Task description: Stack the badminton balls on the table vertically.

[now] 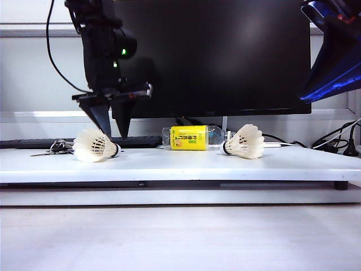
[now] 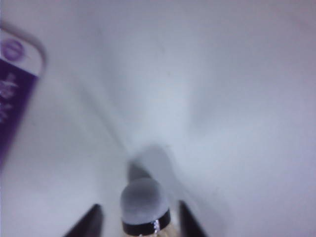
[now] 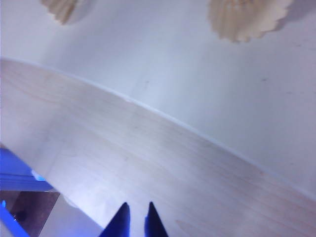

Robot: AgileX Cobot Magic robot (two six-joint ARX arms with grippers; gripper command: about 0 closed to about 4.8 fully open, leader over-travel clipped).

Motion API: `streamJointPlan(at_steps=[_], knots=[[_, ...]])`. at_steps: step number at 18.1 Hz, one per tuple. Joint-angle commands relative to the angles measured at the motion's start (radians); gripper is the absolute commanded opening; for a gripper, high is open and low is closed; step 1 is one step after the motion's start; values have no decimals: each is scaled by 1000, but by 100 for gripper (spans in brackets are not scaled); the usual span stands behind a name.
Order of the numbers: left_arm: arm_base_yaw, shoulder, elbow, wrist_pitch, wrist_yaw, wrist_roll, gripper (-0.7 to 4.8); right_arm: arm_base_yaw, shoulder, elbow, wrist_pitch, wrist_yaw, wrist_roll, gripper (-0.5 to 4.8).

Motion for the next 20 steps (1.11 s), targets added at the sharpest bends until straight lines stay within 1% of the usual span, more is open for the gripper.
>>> streamJointPlan(at_steps=[1, 3, 6, 7, 20], knots=[[-3, -8, 6, 2, -3, 0, 195, 0, -3, 3, 10, -11, 1, 53], [-3, -7, 6, 1, -3, 0, 195, 0, -3, 3, 10, -16, 1, 54], [-3, -7, 6, -8, -7, 8, 243, 0, -3, 3, 10, -30, 1, 54], [-3, -7, 6, -10, -16, 8, 248, 0, -3, 2, 10, -30, 1, 53], [-7, 14, 6, -21, -21, 12, 248, 0, -3, 2, 8, -45, 1, 54]])
